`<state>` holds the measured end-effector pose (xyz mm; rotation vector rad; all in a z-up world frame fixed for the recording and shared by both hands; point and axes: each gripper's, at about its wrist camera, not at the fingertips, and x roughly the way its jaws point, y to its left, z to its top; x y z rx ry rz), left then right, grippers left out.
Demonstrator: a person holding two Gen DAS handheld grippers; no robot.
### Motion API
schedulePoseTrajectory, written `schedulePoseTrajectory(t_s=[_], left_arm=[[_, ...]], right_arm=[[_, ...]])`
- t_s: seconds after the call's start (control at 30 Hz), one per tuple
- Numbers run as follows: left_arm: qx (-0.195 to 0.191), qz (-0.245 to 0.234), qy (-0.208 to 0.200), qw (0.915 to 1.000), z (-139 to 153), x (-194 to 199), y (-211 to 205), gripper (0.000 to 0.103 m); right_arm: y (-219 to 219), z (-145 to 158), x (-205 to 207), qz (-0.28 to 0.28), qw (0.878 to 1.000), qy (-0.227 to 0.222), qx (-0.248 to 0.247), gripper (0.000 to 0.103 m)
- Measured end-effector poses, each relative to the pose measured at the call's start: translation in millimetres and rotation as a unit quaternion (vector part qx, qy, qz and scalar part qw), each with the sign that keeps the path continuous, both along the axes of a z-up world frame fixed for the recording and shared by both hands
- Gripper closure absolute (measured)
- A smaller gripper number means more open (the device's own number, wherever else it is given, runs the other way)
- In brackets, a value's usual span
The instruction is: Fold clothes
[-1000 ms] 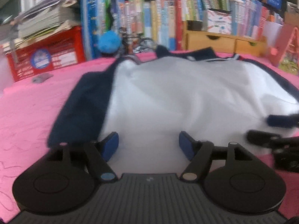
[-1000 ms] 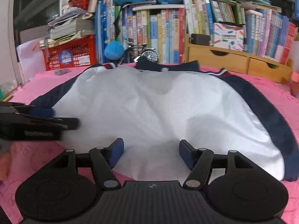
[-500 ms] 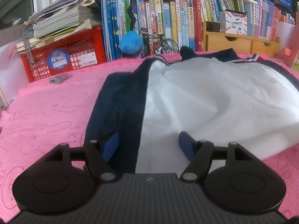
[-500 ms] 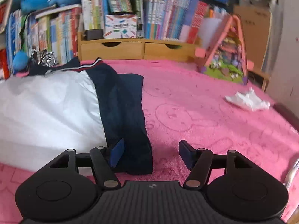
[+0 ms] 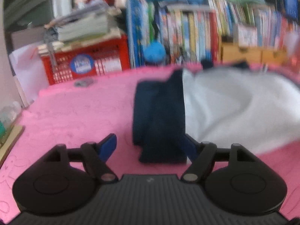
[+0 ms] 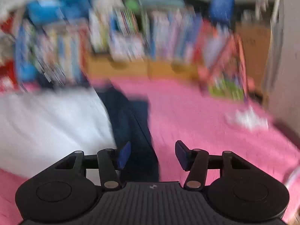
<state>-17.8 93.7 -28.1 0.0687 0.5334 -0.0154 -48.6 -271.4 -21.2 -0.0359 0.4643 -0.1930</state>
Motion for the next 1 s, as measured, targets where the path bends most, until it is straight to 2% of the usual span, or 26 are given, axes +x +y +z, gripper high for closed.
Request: schedulePoseTrajectory(t_s=[0.1,0.13,0.17,0.23,0.3,0.37,0.47,0.57,0.6,0.63,0.73,0.8,0.93,1.0], left_arm=[[-0.031,-0.037,-0.017,0.9987,28.3,16.9,-16.0,0.033],[-0.042,-0.049,-0.023,0.9977,37.7,22.5,-21.4,0.037],[-0.042,-0.058,-0.025,0.9971,41.3,31.8,-34.2,0.044],[-0.038,-0.08,-0.024,0.9958,43.6,54.4,-63.4,0.047],[-0.034,-0.096,-0.011,0.9947,36.4,78.9,-85.1,0.05],[-0.017,-0.09,0.004,0.9958,22.9,101.9,-98.9,0.054],[-0.017,-0.057,0.023,0.998,2.3,126.2,-89.7,0.058],[0.058,-0.015,-0.004,0.9982,-11.4,125.4,-72.4,0.056],[0.084,-0.001,-0.014,0.9964,-15.9,124.9,-66.6,0.057],[0.084,0.013,-0.008,0.9963,-17.5,126.8,-59.2,0.055],[0.046,0.045,0.024,0.9977,-20.3,136.9,-36.6,0.053],[0.019,0.051,0.034,0.9979,-20.7,139.7,-26.5,0.044],[0.019,0.056,0.035,0.9976,-20.2,140.6,-24.6,0.043],[0.025,0.055,0.034,0.9976,-20.2,141.2,-26.2,0.042]], right_arm=[[23.3,23.3,15.0,0.063,0.998,-0.025,0.008,0.053],[31.3,29.2,21.9,0.085,0.996,-0.03,0.015,0.059],[39.9,33.4,29.8,0.106,0.994,-0.033,0.019,0.068],[62.1,27.8,54.5,0.139,0.99,-0.021,0.016,0.078],[75.6,20.3,76.2,0.156,0.988,-0.004,0.02,0.081],[83.1,11.5,96.0,0.163,0.986,0.017,0.03,0.083],[94.5,-1.6,125.6,0.172,0.983,0.049,0.045,0.084],[104.1,-14.7,154.5,0.18,0.979,0.08,0.061,0.084],[99.3,-18.6,160.2,0.175,0.979,0.085,0.065,0.084],[93.3,-20.6,164.4,0.166,0.98,0.086,0.063,0.087],[75.1,-26.5,177.0,0.14,0.984,0.092,0.059,0.103],[63.0,-30.6,185.2,0.122,0.987,0.094,0.053,0.103],[34.5,-47.7,201.0,0.059,0.993,0.098,0.007,0.103],[15.4,-52.1,208.6,0.039,0.994,0.098,0.037,0.103]])
